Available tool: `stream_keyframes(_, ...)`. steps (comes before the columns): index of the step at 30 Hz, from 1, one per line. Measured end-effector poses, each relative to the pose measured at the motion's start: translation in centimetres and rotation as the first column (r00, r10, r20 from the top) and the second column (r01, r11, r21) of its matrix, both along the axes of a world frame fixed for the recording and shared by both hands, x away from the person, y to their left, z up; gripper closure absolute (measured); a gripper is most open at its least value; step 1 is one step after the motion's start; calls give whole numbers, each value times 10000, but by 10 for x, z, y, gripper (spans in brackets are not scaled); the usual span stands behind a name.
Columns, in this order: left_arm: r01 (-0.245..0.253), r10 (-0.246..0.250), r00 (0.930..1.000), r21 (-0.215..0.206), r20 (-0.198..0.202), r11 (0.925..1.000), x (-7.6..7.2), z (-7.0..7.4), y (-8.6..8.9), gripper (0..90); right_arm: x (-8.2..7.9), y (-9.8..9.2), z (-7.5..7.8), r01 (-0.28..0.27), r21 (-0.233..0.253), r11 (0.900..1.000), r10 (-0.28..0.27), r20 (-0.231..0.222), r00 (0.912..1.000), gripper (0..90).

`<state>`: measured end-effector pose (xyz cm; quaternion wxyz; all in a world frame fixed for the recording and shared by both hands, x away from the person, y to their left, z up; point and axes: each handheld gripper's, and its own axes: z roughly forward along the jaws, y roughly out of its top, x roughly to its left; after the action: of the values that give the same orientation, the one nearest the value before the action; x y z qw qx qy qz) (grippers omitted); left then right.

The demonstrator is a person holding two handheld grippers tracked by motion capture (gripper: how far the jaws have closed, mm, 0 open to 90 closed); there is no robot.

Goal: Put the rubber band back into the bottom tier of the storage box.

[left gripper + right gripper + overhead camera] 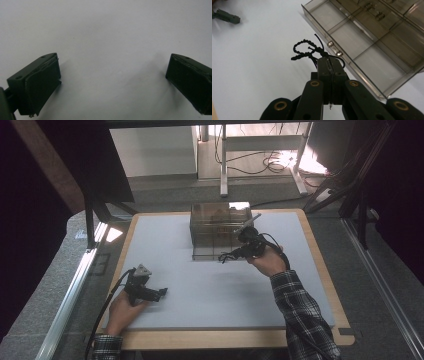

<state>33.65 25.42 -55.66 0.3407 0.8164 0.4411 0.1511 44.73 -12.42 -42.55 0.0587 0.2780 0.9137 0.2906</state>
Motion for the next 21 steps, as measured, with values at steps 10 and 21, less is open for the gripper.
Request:
stream_keyframes(10,-5,5,10000,-5,0,10000,0,0,0,0,5,15,-6,83,440,9990,-91,188,9998,875)
stream_keyframes(21,-4,4,10000,-6,-1,10000,0,0,0,0,15,33,-18,328,698,9970,-354,363,9987,875)
